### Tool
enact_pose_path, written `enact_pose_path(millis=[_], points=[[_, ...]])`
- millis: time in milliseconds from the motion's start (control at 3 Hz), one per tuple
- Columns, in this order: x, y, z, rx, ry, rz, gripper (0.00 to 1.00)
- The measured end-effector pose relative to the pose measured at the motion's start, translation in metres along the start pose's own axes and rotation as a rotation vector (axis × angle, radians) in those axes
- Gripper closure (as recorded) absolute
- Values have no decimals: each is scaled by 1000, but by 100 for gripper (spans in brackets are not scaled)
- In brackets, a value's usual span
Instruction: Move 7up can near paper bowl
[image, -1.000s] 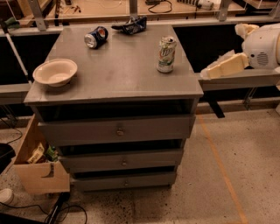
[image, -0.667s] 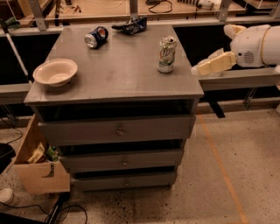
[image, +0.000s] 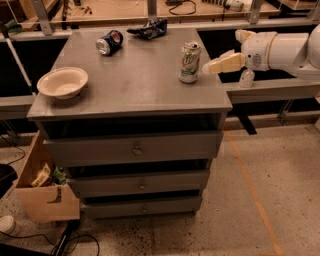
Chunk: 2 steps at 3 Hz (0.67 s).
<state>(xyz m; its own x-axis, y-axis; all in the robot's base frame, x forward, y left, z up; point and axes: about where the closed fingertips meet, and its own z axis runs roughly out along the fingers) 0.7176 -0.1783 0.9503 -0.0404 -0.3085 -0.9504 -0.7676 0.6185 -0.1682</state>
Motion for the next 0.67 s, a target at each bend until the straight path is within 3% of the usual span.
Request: enact_pose_path(millis=[667], points=[[11, -17, 52, -56, -119, 69, 0]])
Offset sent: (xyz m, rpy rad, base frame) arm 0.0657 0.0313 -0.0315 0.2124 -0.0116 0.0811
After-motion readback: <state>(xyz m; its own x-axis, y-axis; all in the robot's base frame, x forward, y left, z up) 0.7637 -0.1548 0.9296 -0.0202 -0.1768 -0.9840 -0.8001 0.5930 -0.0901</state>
